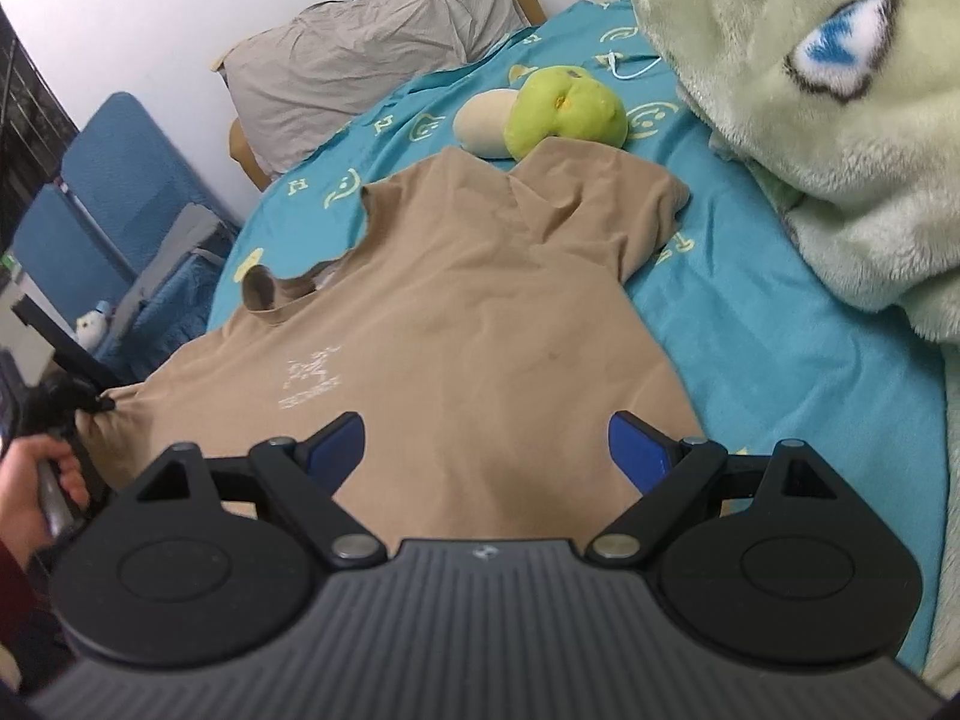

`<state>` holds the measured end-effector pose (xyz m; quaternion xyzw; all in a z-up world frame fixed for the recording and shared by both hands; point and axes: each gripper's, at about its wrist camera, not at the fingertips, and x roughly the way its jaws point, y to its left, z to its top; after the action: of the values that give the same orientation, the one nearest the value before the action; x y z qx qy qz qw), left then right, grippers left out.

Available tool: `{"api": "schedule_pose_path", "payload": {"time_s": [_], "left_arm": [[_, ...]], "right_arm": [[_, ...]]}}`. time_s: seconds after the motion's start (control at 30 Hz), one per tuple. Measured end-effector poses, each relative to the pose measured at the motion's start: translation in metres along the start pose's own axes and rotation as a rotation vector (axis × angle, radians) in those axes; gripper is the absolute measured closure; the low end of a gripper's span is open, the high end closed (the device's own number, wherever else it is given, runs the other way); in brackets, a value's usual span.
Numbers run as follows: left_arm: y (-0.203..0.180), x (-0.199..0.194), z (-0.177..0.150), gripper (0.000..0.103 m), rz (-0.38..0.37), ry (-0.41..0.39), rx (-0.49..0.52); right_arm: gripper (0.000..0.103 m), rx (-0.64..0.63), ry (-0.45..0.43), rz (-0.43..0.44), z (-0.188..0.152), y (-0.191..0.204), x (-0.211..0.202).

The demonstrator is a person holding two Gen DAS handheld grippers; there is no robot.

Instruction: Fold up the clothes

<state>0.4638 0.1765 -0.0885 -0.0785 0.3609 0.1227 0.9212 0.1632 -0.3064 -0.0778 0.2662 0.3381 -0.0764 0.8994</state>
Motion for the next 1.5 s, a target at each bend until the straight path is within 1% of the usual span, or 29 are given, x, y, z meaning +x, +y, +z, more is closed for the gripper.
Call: {"api": "schedule_pose_path", "payload": {"time_s": [0.03, 0.07, 0.1, 0.13, 0.17, 0.23, 0.3, 0.33, 0.37, 0.4, 0.47, 0.53, 0.63, 0.77, 0.83, 0.87, 0.93, 1.0, 1.03, 1.07, 1.1, 1.13, 1.17, 1.27, 1.37, 1.47, 1.5], "left_arm": [[0.002, 0.002, -0.004, 0.088, -0.019, 0.013, -0.018], [0.005, 0.004, -0.008, 0.078, -0.038, 0.026, -0.036], [0.007, 0.006, -0.012, 0.071, -0.057, 0.040, -0.054], [0.012, 0.007, -0.018, 0.062, -0.087, 0.071, -0.049], [0.014, 0.002, -0.025, 0.056, -0.126, 0.099, -0.039], [0.021, -0.016, -0.043, 0.051, -0.198, 0.166, -0.007], [0.031, -0.045, -0.066, 0.042, -0.250, 0.220, 0.002], [0.039, -0.060, -0.080, 0.035, -0.283, 0.253, 0.002], [0.047, -0.076, -0.094, 0.031, -0.316, 0.286, 0.002], [0.055, -0.091, -0.107, 0.029, -0.349, 0.319, 0.001], [0.070, -0.122, -0.134, 0.024, -0.374, 0.380, -0.006], [0.080, -0.146, -0.159, 0.024, -0.414, 0.460, 0.001], [0.090, -0.176, -0.191, 0.023, -0.464, 0.551, 0.074], [0.088, -0.205, -0.223, 0.023, -0.462, 0.603, 0.276], [0.087, -0.211, -0.234, 0.022, -0.467, 0.641, 0.353], [0.086, -0.214, -0.238, 0.022, -0.450, 0.639, 0.380], [0.084, -0.220, -0.246, 0.023, -0.416, 0.635, 0.435], [0.083, -0.229, -0.245, 0.034, -0.419, 0.641, 0.458], [0.082, -0.234, -0.245, 0.045, -0.425, 0.641, 0.467], [0.082, -0.240, -0.245, 0.062, -0.434, 0.646, 0.472], [0.082, -0.245, -0.244, 0.072, -0.442, 0.651, 0.477], [0.082, -0.250, -0.244, 0.092, -0.451, 0.656, 0.482], [0.082, -0.254, -0.244, 0.098, -0.451, 0.666, 0.480], [0.083, -0.268, -0.244, 0.100, -0.434, 0.681, 0.481], [0.077, -0.267, -0.251, 0.100, -0.358, 0.737, 0.454], [0.072, -0.261, -0.254, 0.101, -0.290, 0.773, 0.484], [0.070, -0.263, -0.252, 0.101, -0.285, 0.762, 0.491]], "right_arm": [[0.013, -0.010, -0.005, -0.008, 0.000, 0.000, 0.001], [0.013, -0.019, -0.010, -0.017, 0.000, 0.001, 0.003], [0.013, -0.031, -0.013, -0.022, 0.000, 0.001, 0.005], [0.013, -0.043, -0.015, -0.026, 0.000, 0.002, 0.007], [0.013, -0.054, -0.015, -0.029, -0.001, 0.004, 0.009], [0.013, -0.066, -0.009, -0.022, -0.001, 0.005, 0.012], [0.013, -0.072, -0.004, -0.004, -0.002, 0.007, 0.012], [0.013, -0.077, -0.006, 0.001, -0.002, 0.008, 0.011], [0.013, -0.081, -0.011, 0.005, -0.003, 0.009, 0.008], [0.013, -0.084, -0.019, 0.008, -0.003, 0.010, 0.005], [0.013, -0.088, -0.034, 0.012, -0.004, 0.011, -0.003], [0.013, -0.091, -0.046, 0.016, -0.005, 0.012, -0.011], [0.013, -0.097, -0.063, 0.021, -0.007, 0.013, -0.023], [0.013, -0.114, -0.082, 0.011, -0.012, 0.016, -0.035], [0.013, -0.117, -0.085, 0.006, -0.015, 0.015, -0.039], [0.013, -0.119, -0.085, 0.004, -0.017, 0.015, -0.040], [0.013, -0.124, -0.082, -0.004, -0.020, 0.013, -0.043], [0.013, -0.126, -0.074, -0.012, -0.022, 0.012, -0.043], [0.013, -0.127, -0.073, -0.015, -0.023, 0.011, -0.043], [0.013, -0.129, -0.074, -0.019, -0.024, 0.011, -0.044], [0.013, -0.130, -0.074, -0.022, -0.025, 0.010, -0.045], [0.013, -0.129, -0.075, -0.020, -0.025, 0.010, -0.046], [0.013, -0.126, -0.077, -0.018, -0.026, 0.009, -0.047], [0.013, -0.120, -0.085, -0.019, -0.026, 0.008, -0.050], [0.013, -0.128, -0.095, -0.031, -0.027, 0.006, -0.053], [0.013, -0.130, -0.111, -0.036, -0.028, 0.005, -0.057], [0.013, -0.132, -0.116, -0.037, -0.028, 0.005, -0.058]]}}
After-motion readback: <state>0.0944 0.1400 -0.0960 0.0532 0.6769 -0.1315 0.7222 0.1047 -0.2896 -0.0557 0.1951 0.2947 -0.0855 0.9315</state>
